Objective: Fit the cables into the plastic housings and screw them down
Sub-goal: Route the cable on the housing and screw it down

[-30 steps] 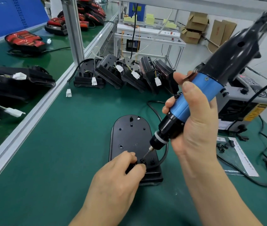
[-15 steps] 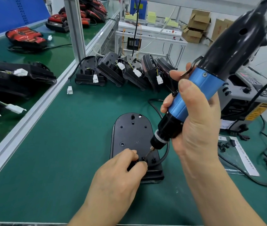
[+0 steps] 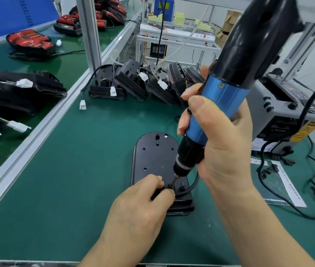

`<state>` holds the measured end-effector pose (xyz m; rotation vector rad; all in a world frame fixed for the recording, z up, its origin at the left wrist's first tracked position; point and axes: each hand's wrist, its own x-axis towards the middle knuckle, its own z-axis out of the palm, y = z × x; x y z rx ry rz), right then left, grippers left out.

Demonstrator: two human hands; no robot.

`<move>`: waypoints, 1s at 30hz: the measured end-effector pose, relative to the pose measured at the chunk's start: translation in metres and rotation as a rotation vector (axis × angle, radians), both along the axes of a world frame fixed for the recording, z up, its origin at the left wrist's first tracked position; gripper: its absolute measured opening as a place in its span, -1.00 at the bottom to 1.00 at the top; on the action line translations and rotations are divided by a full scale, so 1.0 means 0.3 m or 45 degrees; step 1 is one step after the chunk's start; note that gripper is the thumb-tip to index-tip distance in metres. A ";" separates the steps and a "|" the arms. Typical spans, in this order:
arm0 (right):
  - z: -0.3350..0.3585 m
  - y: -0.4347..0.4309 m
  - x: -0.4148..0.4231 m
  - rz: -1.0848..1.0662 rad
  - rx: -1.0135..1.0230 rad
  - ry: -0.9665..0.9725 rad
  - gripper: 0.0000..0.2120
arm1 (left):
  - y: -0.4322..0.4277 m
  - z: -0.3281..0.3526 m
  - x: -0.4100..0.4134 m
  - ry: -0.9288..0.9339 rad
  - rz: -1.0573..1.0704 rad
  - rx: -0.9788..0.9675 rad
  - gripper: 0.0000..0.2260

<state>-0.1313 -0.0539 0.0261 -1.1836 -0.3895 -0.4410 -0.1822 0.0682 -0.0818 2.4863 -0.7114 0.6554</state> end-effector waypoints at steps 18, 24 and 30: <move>0.005 0.006 -0.005 0.104 -0.145 -0.004 -0.86 | 0.001 0.013 -0.001 0.072 -0.008 0.031 -0.83; 0.002 0.021 0.001 0.151 -0.225 -0.004 -0.83 | 0.002 0.019 -0.002 0.105 -0.008 0.047 -0.74; -0.013 0.013 0.003 0.140 -0.216 0.006 -0.81 | 0.001 0.026 -0.005 0.131 0.004 0.051 -0.75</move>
